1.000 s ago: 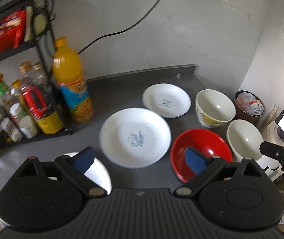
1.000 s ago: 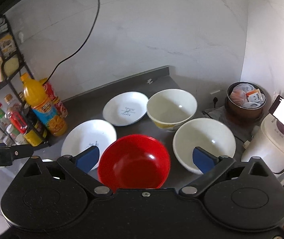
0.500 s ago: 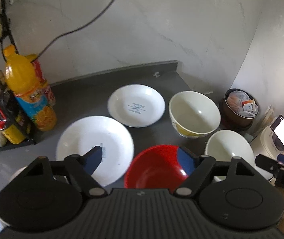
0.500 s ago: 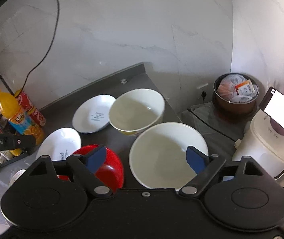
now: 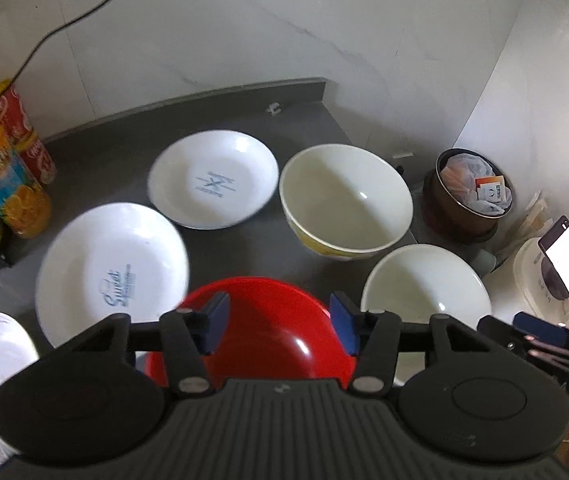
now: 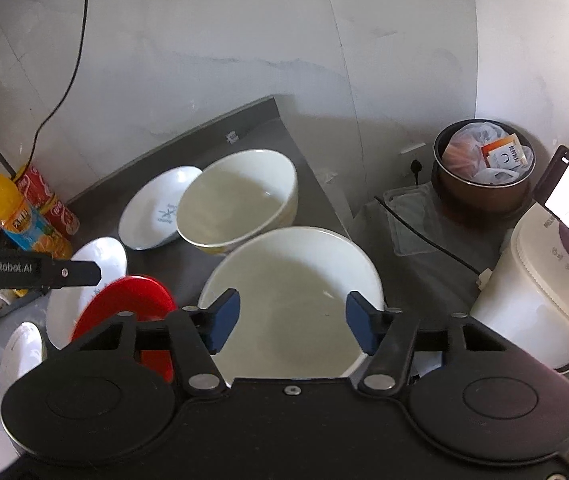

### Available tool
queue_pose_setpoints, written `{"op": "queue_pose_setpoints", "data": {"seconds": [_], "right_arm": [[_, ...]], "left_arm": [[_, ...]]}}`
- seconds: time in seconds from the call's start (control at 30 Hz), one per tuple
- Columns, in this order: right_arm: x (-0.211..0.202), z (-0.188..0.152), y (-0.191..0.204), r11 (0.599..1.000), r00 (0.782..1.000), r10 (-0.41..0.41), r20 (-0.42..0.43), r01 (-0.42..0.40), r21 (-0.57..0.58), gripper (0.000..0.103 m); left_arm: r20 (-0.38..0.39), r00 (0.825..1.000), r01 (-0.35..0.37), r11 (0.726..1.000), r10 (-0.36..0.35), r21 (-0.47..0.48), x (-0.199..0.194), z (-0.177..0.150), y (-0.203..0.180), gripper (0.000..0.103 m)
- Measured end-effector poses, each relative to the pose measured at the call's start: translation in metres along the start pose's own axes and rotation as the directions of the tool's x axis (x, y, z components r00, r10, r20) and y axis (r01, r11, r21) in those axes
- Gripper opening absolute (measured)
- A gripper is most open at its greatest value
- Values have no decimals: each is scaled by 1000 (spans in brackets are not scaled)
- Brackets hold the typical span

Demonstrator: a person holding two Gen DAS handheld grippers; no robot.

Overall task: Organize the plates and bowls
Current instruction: 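Close the right tool on the cream bowl rim while the left tool grips it too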

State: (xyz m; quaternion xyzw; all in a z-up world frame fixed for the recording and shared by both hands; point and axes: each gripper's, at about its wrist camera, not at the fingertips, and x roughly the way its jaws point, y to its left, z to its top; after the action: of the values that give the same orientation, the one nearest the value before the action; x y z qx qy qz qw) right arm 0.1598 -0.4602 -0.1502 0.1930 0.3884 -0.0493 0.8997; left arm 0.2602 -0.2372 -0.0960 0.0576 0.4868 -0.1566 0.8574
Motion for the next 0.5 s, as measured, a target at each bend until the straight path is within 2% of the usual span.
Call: {"op": "queue_pose_setpoints", "data": {"seconds": [0.13,0.2,0.37,0.43,0.5], "right_arm": [[14,-2,-12,1000,999,9,-34,-10,-19,44],[19,-4,-17,1000,999,2,-41,-3,-19,43],[24,-4,-28,1000,999,-28,-41,27,-12,43],[27,-5,-33,999,998,-34,-50,34,-5,37],[32,-8,-37,999,997,-44,-70,45,0,36]], "left_arm": [[-30,1000,-3,1000,2,-30,14,0,-11,48],[-48,999,10,999,-12,-44,23,0,-16,43],[-66,997,31,999,-33,-31,38,2,-32,37],[-73,997,34,999,-35,-19,45,2,-39,35],[-88,995,43,999,-44,-12,53,2,-46,31]]}}
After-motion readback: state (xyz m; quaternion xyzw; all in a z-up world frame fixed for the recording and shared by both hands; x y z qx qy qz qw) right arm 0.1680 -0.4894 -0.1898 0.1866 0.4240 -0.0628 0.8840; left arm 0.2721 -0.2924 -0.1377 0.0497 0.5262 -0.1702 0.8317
